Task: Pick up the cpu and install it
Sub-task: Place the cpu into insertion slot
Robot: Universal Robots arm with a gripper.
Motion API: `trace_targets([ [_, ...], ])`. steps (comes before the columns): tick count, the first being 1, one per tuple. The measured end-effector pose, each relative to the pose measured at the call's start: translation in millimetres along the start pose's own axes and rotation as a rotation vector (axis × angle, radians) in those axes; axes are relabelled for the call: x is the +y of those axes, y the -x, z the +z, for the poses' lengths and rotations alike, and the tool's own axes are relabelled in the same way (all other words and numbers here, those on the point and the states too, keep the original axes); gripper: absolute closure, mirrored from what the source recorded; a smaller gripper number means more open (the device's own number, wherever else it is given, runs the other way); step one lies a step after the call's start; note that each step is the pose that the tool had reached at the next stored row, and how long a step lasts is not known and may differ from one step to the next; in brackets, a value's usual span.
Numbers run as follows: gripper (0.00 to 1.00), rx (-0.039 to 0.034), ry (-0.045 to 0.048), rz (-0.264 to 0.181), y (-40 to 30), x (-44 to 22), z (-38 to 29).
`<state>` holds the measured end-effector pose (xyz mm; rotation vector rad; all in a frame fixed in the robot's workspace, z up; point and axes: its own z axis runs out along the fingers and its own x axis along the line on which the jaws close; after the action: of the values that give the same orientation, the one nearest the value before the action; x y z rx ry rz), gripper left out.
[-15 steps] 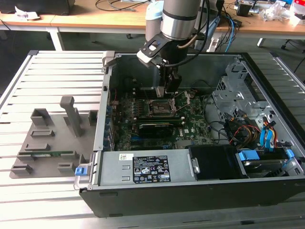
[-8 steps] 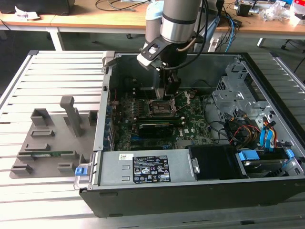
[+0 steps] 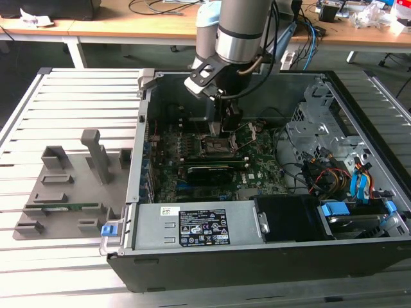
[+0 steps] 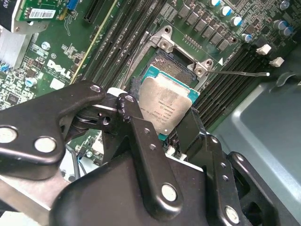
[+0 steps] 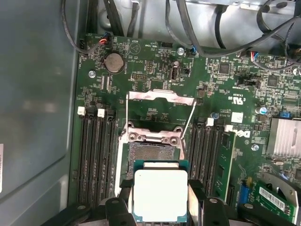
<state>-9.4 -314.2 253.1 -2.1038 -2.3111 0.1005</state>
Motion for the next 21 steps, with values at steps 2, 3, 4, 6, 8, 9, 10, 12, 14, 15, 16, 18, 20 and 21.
trace_targets([
  [2, 0.45, 0.0001, 0.0000, 0.000, -0.1, 0.2, 2.9],
  [3, 0.45, 0.0000, 0.0000, 0.001, -0.2, 0.3, 4.7],
  [4, 0.45, 0.0000, 0.0000, 0.001, -0.2, 0.3, 6.1],
  [6, 0.45, 0.0000, 0.0000, 0.001, -0.3, 0.5, 8.8],
  [8, 0.45, 0.0001, -0.0001, 0.002, -0.4, 0.7, 11.9],
  [9, 0.45, 0.0001, -0.0001, 0.002, -0.4, 0.8, 13.3],
  [10, 0.45, 0.0002, 0.0000, 0.002, -0.5, 0.8, 14.5],
  [12, 0.45, 0.0002, -0.0001, 0.003, -0.6, 1.0, 17.5],
  [14, 0.45, 0.0003, 0.0000, 0.003, -0.6, 1.1, 19.2],
  [15, 0.45, 0.0002, -0.0001, 0.003, -0.7, 1.2, 20.5],
  [16, 0.45, 0.0002, -0.0001, 0.003, -0.7, 1.2, 21.6],
  [18, 0.45, 0.0002, -0.0002, 0.004, -0.8, 1.4, 24.8],
  [20, 0.45, 0.0003, -0.0002, 0.004, -0.9, 1.6, 27.8],
  [21, 0.45, 0.0003, -0.0001, 0.005, -1.0, 1.7, 29.4],
])
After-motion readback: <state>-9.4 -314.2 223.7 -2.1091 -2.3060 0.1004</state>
